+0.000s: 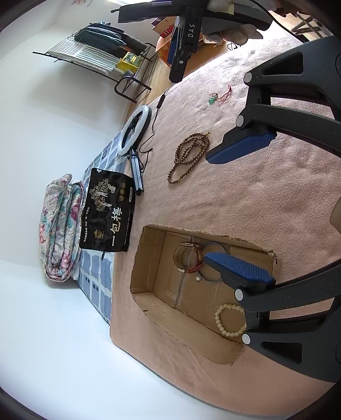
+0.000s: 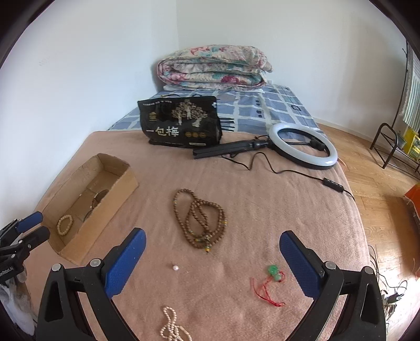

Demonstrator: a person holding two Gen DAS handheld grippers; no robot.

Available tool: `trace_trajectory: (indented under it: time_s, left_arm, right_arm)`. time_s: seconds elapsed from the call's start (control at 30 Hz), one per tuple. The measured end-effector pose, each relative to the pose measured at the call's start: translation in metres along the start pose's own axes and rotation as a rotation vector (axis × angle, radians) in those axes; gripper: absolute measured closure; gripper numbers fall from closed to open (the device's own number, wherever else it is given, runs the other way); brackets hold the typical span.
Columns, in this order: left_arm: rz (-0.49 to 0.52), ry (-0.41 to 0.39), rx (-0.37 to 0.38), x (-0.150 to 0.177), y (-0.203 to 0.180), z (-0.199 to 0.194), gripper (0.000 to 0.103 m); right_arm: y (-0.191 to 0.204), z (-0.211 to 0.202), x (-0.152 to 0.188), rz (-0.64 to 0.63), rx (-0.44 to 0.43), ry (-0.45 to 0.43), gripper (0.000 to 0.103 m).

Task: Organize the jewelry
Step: 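Withdraw both tools from box, moving left tool toward brown prayer beads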

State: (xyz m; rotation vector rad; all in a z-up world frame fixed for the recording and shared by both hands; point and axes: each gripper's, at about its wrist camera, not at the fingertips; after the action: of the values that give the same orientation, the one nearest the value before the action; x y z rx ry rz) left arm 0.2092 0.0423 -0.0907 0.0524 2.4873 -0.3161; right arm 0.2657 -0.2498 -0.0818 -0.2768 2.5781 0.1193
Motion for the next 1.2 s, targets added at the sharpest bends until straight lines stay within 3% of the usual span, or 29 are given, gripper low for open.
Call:
trace_trajectory:
  time_s: [0.4, 0.63, 1.2]
  left_arm:
    - [0.058, 0.046, 0.036, -0.002, -0.045, 0.024, 0.031]
    - [0.063, 0.153, 0.089, -0.013, -0.07, 0.064, 0.03]
    - [-0.102, 0.338, 0.161, -0.061, -0.08, 0.192, 0.03]
  right_arm:
    - [-0.074, -0.005, 0.033, 0.075, 0.102, 0.002, 0.0]
    - [-0.096, 0.009, 0.051, 0.07, 0.107, 0.027, 0.0]
    - [-0.131, 0.059, 0.065, 0.081, 0.069, 0.121, 0.001]
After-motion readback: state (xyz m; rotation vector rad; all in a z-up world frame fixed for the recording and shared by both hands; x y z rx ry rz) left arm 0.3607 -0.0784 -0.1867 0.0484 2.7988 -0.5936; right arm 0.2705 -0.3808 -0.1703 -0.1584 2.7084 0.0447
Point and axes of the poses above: each gripper's, at about its wrist camera, not at the fingertips, and z roughly the way its jaws point, y to its left, x to its underside, and after that the axes turned 11 degrees about y, right-handed
